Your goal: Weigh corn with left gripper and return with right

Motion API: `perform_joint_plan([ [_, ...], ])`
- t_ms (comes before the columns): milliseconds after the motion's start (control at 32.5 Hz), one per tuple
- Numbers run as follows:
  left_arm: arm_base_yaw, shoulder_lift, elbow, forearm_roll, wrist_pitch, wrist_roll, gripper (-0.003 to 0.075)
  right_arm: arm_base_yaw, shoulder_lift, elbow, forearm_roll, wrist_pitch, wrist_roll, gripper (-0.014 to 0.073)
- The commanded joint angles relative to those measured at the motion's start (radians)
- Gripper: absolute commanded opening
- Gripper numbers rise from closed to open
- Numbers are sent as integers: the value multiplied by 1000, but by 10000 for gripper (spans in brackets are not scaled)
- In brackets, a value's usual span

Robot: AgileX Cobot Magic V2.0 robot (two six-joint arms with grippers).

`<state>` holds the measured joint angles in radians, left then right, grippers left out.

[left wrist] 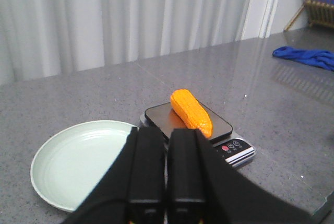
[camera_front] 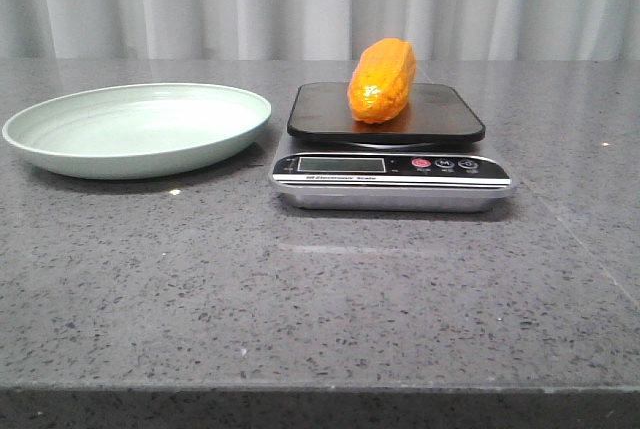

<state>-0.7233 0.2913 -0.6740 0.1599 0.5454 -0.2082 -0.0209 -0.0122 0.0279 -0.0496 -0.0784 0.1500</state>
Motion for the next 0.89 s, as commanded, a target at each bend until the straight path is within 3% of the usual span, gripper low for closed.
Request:
perform_joint_plan([
  [0, -8, -98, 63, 18, -151, 1, 127, -3, -15, -8, -5, -82, -12, 150],
  [338, -8, -243, 228, 51, -164, 1, 127, -3, -15, -9, -5, -95, -12, 150],
  [584, -8, -243, 283, 50, -143, 1, 127, -3, -14, -32, -14, -215, -12, 150],
  [860, -8, -243, 334, 50, -163, 1, 127, -3, 164, -357, 1, 104, -9, 150],
])
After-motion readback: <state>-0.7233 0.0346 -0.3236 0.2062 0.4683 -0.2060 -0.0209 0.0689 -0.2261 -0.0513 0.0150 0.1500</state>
